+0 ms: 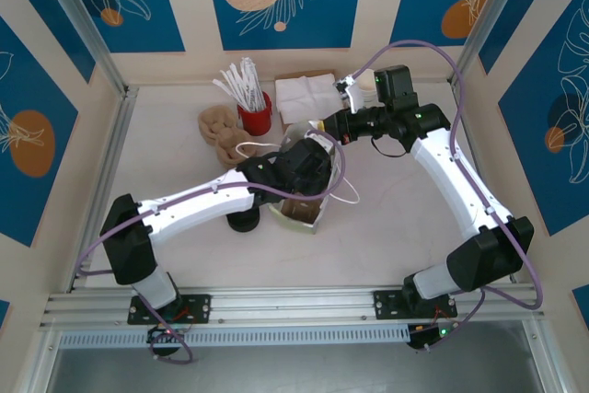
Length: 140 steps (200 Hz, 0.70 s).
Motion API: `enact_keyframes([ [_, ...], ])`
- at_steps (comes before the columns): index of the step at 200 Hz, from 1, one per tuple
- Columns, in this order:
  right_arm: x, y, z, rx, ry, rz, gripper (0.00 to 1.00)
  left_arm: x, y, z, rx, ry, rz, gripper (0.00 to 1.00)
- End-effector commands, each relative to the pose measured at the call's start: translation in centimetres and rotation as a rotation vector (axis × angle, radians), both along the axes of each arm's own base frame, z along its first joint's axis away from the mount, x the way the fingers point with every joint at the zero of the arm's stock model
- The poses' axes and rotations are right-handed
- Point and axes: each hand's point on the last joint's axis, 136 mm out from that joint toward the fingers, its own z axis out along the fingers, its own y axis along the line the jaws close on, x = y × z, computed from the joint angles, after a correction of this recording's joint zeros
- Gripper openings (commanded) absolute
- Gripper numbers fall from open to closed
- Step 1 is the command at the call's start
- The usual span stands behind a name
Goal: Pack the takeout coffee
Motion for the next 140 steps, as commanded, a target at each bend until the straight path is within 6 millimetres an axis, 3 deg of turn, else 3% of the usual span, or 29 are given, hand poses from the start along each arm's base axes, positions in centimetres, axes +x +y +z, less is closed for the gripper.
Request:
enact_keyframes([
  [1,-0.3,0.3,-0.1,0.033,0.034,0.023,0.00,1.5,-0.1,1.2,0.000,-0.056,0.020,0.63],
  [73,0.0,-0.2,-0.6,0.049,0.080,0.009,0.00,2.4,0.3,1.7,-0.005,-0.074,0.025,0.63],
  [140,0.9,-0.5,-0.4,0.064,0.074,0.007,0.00,2.1,-1.0,0.2,-0.049,0.001,0.003,0.63],
])
